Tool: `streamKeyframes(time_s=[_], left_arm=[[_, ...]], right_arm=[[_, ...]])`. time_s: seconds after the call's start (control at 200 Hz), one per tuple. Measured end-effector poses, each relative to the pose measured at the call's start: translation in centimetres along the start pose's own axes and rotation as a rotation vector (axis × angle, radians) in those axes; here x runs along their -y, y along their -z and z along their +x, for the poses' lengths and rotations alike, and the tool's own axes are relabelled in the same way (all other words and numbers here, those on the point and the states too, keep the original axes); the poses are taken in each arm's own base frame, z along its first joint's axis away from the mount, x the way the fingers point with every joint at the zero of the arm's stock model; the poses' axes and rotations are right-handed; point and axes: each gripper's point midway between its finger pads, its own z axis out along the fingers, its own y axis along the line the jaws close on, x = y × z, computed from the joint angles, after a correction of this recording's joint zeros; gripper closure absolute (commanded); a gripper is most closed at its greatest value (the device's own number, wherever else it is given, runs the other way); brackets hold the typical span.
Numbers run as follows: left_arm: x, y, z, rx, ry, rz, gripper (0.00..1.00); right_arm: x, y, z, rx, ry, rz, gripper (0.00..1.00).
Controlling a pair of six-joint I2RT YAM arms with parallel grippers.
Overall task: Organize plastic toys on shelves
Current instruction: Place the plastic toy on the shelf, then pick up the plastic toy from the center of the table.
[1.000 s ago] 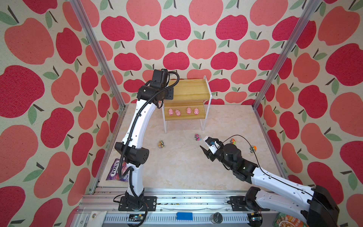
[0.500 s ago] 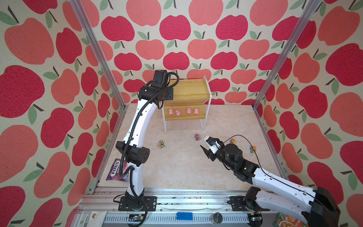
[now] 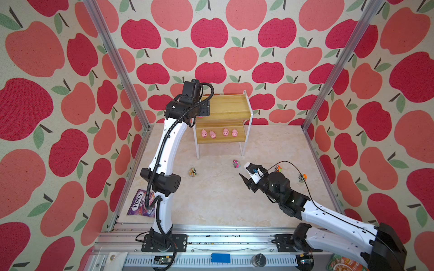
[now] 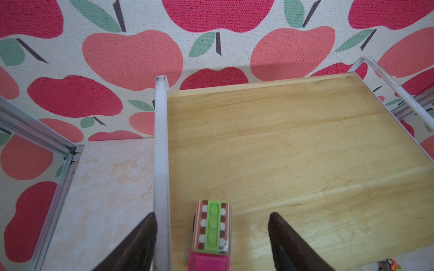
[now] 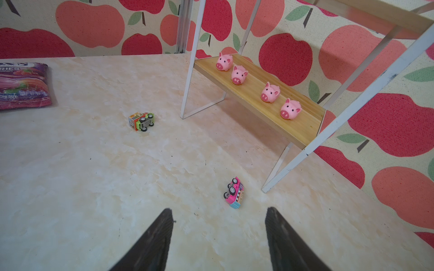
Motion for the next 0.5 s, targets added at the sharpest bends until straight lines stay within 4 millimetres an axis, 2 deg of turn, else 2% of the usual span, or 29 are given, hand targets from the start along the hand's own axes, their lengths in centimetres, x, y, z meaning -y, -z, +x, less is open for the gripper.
streamKeyframes(time_s=[0.065,0.16,0.25,0.38,0.5], left_arm=[[0.2,0.4,-0.3,0.014,-0.003,0.01,0.0],[0.1,1.9,-0.3,0.029,-0.011,0.019,0.01],[-0.4,4.3,0.3,0.05,-0.006,0.024,0.01],[-2.2,8.7,2.4,0.096,0.026,0.022,0.01],[-5.6,11.6,5.8,0.128,0.106,-0.02,0.01]], right_arm=[[-0.2,-0.3,0.2,-0.014,0.003,-0.007,0.26],[-0.6,-0.8,0.6,-0.036,0.001,-0.024,0.22],[-1.1,-1.6,1.2,-0.064,-0.003,-0.049,0.21],[-2.3,-3.1,2.2,-0.112,-0.021,-0.096,0.21],[-3.6,-4.6,3.5,-0.159,-0.046,-0.138,0.21]])
